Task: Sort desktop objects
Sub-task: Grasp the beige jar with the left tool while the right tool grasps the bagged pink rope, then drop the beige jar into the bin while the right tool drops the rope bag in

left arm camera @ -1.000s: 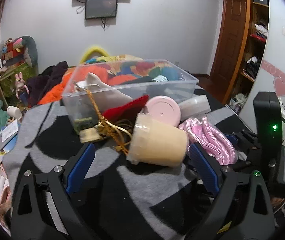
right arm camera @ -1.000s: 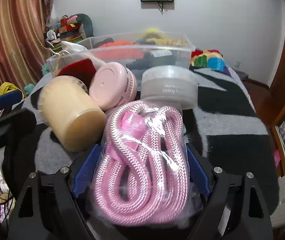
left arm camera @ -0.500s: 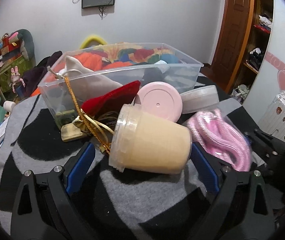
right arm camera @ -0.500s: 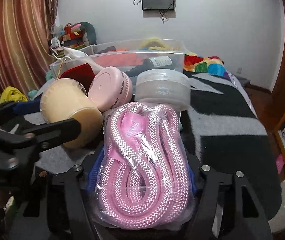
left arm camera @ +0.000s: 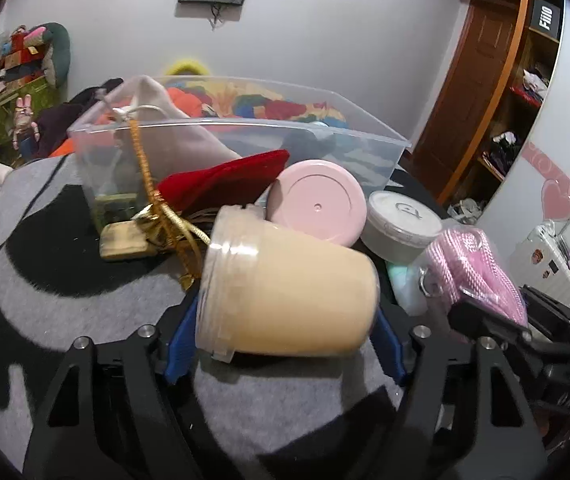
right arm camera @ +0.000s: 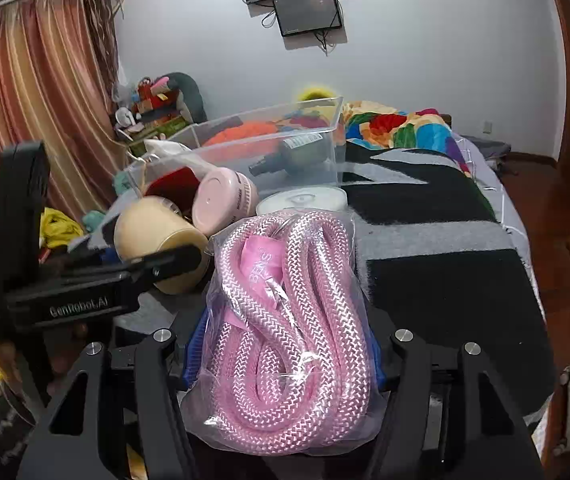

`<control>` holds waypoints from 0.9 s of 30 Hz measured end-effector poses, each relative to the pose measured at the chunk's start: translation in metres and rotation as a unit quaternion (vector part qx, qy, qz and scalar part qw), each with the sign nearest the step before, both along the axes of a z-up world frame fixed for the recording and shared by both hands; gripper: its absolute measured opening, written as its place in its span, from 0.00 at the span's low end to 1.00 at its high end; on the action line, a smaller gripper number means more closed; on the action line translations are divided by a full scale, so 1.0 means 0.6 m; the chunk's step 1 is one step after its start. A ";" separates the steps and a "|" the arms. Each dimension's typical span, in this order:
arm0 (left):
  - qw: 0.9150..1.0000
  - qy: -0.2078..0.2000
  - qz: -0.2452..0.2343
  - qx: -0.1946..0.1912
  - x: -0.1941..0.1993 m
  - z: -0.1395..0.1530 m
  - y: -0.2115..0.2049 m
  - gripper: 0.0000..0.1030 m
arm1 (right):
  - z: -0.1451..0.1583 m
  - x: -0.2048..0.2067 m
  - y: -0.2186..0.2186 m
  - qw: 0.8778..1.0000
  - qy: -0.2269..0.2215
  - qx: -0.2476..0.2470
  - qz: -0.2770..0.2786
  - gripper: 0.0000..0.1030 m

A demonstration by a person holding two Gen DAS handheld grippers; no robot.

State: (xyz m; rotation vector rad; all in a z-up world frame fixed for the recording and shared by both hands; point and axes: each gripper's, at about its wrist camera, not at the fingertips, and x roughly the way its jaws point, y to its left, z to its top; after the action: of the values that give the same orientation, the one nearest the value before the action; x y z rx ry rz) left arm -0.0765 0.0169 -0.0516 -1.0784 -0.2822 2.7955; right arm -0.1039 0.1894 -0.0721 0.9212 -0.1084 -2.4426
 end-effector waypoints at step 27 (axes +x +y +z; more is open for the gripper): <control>0.996 0.066 0.061 0.010 0.058 0.057 -0.032 0.64 | 0.047 -0.008 -0.007 0.999 0.014 -0.037 0.020 0.55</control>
State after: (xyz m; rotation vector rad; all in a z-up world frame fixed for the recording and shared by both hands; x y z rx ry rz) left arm -0.0415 -0.0024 -0.0173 -0.8949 -0.3712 2.9481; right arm -0.1085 0.1850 -0.0441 0.8489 -0.1664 -2.3968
